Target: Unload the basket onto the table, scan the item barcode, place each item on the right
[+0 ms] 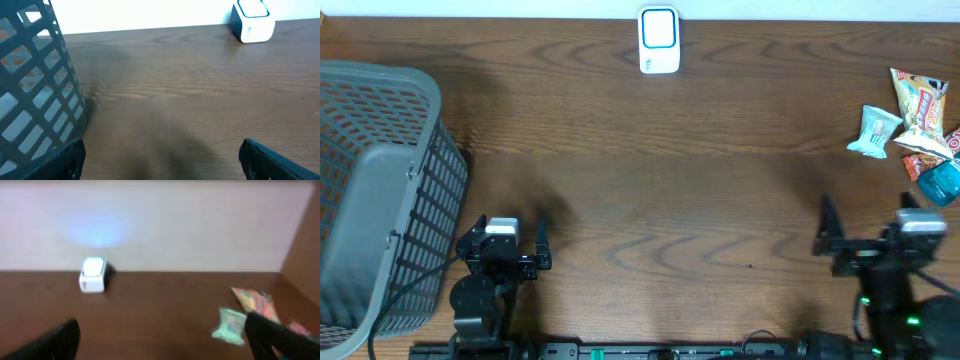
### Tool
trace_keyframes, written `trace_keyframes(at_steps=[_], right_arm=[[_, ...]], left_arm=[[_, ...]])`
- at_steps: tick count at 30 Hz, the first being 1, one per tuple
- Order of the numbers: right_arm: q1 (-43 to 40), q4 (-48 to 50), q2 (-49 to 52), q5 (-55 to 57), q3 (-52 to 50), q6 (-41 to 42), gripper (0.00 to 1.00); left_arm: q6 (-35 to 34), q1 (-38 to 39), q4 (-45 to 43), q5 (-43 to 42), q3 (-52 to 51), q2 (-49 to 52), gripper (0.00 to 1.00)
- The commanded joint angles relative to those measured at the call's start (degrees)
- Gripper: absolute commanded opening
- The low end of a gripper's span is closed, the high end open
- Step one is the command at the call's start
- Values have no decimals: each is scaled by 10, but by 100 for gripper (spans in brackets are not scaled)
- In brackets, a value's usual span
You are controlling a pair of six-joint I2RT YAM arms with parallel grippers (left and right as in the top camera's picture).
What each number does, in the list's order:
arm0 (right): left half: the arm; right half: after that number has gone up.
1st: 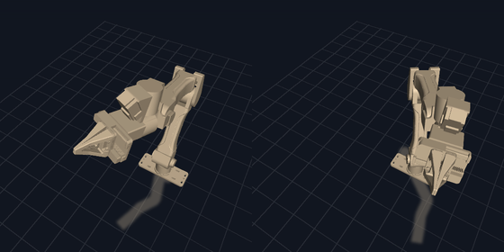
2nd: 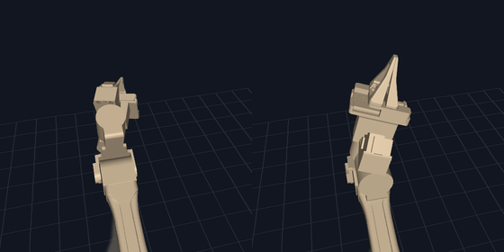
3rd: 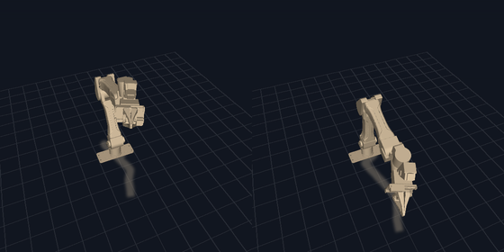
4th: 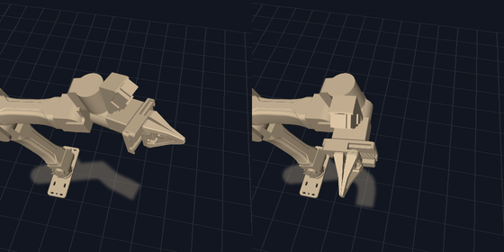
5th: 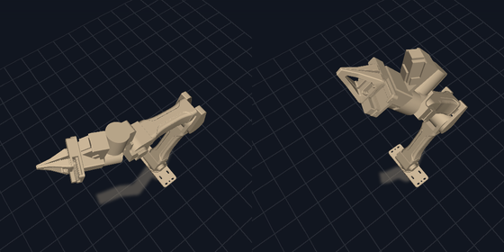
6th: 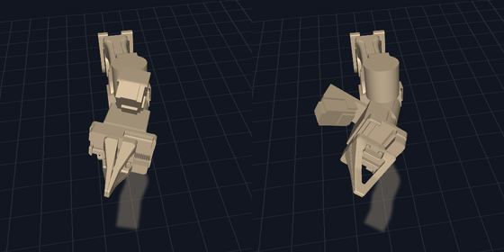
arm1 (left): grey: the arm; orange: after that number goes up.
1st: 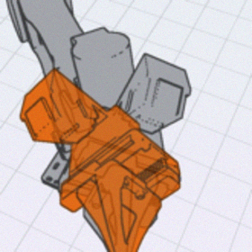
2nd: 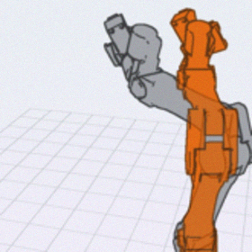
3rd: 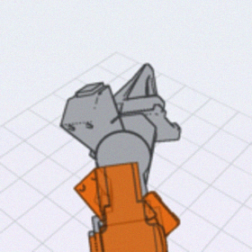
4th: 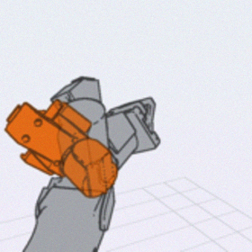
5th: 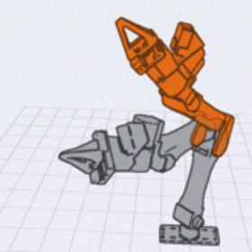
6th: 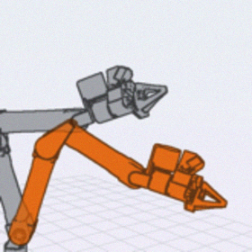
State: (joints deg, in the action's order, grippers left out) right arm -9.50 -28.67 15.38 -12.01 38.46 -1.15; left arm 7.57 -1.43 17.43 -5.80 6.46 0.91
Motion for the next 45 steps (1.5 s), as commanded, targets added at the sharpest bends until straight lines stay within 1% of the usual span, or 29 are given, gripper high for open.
trace_keyframes(at_steps=[1,5,7,10,16,17,43,45], right_arm=[[33,95,-60,-31,-120,-7,99],[52,213,-102,-31,-227,-7,99],[54,250,-120,-31,-270,-6,99],[55,265,-153,-29,-322,-6,99],[55,268,-151,-18,-377,-6,99],[55,251,-151,-14,-382,-6,99],[55,255,-151,-13,-381,-2,99],[55,255,-151,-13,-381,-2,99]], left_arm=[[5,1,12,1,-8,-3,98],[5,1,12,1,-8,-3,98],[5,1,12,1,-8,-3,98],[5,1,12,1,-8,-3,98],[5,1,12,1,-8,-3,98],[5,1,12,1,-8,-3,98],[5,3,12,1,-8,-4,98],[13,3,11,16,-8,-4,98]])
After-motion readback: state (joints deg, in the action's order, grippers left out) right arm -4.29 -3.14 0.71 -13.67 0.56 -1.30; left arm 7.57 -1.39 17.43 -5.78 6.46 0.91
